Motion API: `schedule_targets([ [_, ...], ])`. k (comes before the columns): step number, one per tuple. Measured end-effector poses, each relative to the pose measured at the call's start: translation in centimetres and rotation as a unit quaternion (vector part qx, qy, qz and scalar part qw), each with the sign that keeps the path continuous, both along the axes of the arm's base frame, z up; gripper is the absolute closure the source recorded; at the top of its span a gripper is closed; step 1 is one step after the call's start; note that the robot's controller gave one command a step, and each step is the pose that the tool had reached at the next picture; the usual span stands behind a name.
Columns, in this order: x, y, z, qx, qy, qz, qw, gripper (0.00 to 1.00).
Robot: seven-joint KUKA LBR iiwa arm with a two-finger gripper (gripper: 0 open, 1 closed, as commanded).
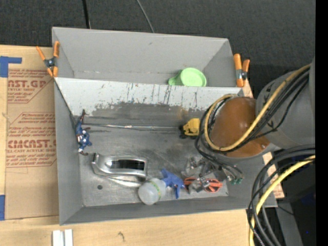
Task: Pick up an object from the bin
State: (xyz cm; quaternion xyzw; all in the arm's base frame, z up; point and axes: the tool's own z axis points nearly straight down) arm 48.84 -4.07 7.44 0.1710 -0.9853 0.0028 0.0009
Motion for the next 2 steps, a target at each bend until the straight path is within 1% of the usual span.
schedule_targets([
  [1, 0.00, 0.00, 0.00, 0.000, 0.0000, 0.000, 1.0000, 1.00],
  [2, 0.78, -0.09, -0.02, 0.002, 0.0064, 0.029, 0.9996, 1.00],
])
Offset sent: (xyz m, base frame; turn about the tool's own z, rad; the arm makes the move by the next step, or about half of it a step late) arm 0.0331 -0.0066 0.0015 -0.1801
